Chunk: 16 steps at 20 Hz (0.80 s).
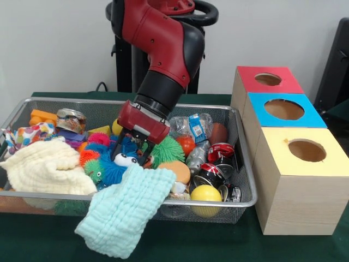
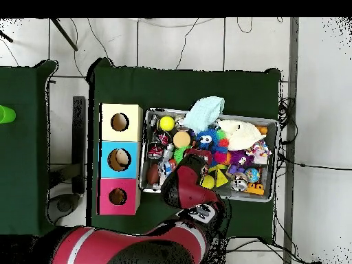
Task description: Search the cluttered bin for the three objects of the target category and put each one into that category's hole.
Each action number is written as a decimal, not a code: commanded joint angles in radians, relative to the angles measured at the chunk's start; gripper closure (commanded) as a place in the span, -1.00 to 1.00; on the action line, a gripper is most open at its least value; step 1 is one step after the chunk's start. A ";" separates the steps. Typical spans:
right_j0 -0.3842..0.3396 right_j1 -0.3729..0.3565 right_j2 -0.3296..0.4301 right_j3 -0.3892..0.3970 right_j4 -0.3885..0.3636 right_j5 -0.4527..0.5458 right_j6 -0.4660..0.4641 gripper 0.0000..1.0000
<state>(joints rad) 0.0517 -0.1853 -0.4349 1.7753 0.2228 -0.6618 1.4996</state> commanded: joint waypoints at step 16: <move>0.062 -0.006 0.123 0.114 0.126 -0.022 0.332 -1.00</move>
<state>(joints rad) 0.1301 -0.2063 -0.4352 1.8508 0.3212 -0.6616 1.5372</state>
